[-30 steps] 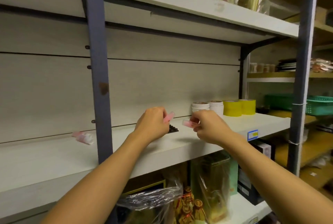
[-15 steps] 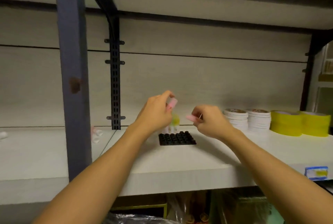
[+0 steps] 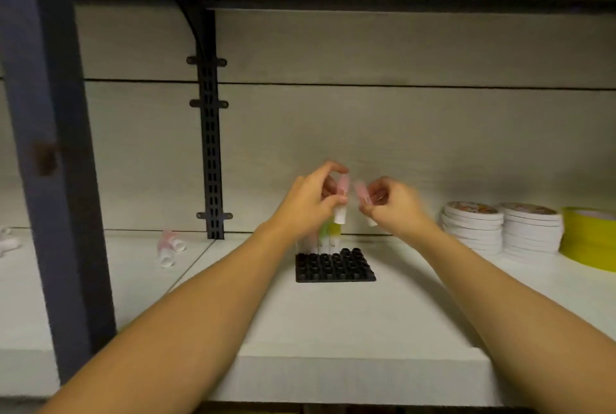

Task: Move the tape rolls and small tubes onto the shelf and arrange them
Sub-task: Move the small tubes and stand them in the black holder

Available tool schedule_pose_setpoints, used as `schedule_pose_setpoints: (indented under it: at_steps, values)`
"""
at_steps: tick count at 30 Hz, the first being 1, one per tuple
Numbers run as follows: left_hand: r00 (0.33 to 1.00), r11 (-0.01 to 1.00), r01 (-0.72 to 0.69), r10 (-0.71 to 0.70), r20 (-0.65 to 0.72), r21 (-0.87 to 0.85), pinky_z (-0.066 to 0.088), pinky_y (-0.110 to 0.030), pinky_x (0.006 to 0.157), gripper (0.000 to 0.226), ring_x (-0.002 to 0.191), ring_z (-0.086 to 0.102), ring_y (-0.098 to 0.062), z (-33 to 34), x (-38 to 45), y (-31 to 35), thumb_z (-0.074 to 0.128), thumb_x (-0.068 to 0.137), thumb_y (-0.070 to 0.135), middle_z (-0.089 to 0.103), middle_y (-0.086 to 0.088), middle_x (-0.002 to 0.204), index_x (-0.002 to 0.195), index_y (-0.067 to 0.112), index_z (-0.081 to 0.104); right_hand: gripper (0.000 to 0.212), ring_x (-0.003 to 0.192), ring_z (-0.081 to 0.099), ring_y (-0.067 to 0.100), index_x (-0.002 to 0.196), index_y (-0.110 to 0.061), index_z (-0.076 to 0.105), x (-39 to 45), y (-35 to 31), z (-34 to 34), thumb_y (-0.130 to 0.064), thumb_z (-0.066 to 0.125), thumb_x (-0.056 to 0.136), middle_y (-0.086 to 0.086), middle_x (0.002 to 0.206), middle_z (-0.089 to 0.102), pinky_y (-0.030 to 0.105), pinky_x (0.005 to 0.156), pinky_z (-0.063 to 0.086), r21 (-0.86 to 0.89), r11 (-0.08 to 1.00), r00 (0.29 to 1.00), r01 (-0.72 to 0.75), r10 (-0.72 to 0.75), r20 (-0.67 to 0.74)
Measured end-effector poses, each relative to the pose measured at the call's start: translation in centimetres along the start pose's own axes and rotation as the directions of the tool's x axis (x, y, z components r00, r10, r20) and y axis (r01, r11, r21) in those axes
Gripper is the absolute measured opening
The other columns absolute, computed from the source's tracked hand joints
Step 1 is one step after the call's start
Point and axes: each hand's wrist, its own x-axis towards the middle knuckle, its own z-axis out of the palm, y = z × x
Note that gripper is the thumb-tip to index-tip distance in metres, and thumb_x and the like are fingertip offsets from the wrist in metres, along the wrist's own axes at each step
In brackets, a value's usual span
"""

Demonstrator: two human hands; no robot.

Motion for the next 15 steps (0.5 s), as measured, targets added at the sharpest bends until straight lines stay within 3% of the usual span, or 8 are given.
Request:
schedule_pose_setpoints:
  at_steps: [4, 9, 12, 15]
  values:
    - [0.999, 0.999, -0.033, 0.033, 0.001, 0.011, 0.052, -0.021, 0.081, 0.04, 0.085, 0.067, -0.007, 1.3, 0.1, -0.4, 0.076, 0.086, 0.014, 0.069, 0.003, 0.09, 0.12, 0.024, 0.058, 0.019, 0.077, 0.064, 0.014, 0.094, -0.019, 0.065, 0.3, 0.2, -0.4, -0.022, 0.077, 0.079, -0.005, 0.08, 0.067, 0.028, 0.075, 0.052, -0.005, 1.0, 0.999, 0.025, -0.025, -0.044]
    - [0.996, 0.99, -0.052, 0.042, 0.079, 0.133, 0.053, -0.037, 0.088, 0.044, 0.093, 0.066, -0.012, 2.1, -0.4, -1.2, 0.078, 0.086, 0.021, 0.069, 0.003, 0.093, 0.124, 0.023, 0.055, 0.018, 0.078, 0.065, 0.016, 0.096, -0.015, 0.067, 0.1, -0.3, -0.4, -0.02, 0.076, 0.081, -0.001, 0.083, 0.07, 0.027, 0.073, 0.051, -0.012, 0.999, 0.998, 0.03, -0.031, -0.057]
    - [0.997, 0.982, -0.028, 0.015, 0.073, 0.185, 0.053, -0.041, 0.089, 0.045, 0.096, 0.066, -0.011, 2.1, -0.5, -1.3, 0.077, 0.086, 0.025, 0.069, 0.007, 0.095, 0.125, 0.026, 0.054, 0.02, 0.08, 0.066, 0.017, 0.098, -0.015, 0.067, 0.0, -0.2, -0.4, -0.02, 0.076, 0.081, 0.0, 0.085, 0.07, 0.025, 0.069, 0.047, -0.021, 1.0, 0.999, -0.008, 0.007, -0.048]
    - [0.998, 0.969, -0.015, -0.002, 0.07, 0.245, 0.054, -0.042, 0.086, 0.046, 0.096, 0.065, -0.014, 2.2, -0.6, -1.2, 0.077, 0.086, 0.029, 0.069, 0.01, 0.096, 0.126, 0.03, 0.053, 0.021, 0.083, 0.066, 0.021, 0.098, -0.015, 0.066, 0.0, 0.4, -0.2, -0.025, 0.076, 0.082, 0.003, 0.087, 0.071, 0.034, 0.074, 0.055, 0.016, 0.998, 0.997, -0.065, 0.066, -0.045]
